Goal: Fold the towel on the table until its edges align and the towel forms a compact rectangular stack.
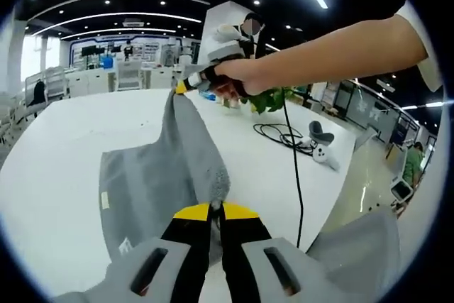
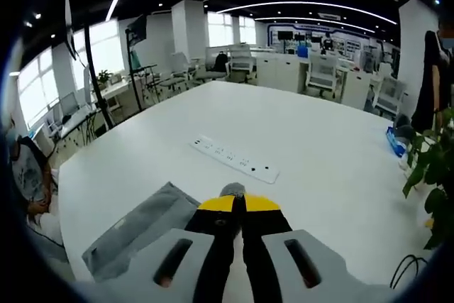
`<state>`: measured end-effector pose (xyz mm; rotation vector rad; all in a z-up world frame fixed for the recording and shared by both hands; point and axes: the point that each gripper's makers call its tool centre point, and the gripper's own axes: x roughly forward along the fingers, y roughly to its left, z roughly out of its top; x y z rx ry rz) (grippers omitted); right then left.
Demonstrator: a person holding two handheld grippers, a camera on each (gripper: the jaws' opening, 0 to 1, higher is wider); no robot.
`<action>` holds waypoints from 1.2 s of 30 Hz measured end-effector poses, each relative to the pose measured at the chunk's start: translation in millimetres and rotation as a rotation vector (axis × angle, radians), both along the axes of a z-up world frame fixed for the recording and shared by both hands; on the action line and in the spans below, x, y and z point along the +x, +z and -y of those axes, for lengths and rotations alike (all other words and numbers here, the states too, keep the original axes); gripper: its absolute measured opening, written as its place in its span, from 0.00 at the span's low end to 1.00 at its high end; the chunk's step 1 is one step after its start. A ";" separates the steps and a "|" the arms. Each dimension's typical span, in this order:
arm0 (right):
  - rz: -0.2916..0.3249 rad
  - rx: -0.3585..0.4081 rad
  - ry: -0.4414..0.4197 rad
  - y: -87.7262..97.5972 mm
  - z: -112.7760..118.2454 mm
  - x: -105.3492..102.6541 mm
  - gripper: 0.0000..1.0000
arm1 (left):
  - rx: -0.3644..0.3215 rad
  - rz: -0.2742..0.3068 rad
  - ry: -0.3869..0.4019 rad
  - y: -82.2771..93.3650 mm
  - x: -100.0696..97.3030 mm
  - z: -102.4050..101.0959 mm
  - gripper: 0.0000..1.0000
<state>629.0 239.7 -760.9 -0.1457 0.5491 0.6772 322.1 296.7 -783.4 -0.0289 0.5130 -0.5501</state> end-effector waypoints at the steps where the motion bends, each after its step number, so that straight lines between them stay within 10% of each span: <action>1: 0.000 0.000 0.001 -0.1 -2.2 -0.1 0.00 | -0.006 -0.008 0.008 -1.6 0.1 -4.5 0.04; 28: 0.040 0.033 0.042 8.7 -90.2 -1.2 0.00 | -0.102 -0.001 0.159 3.0 -6.1 -76.5 0.04; 36: 0.005 0.006 0.075 -17.1 -115.0 -8.2 0.00 | -0.057 -0.093 0.172 -21.9 -12.3 -91.9 0.04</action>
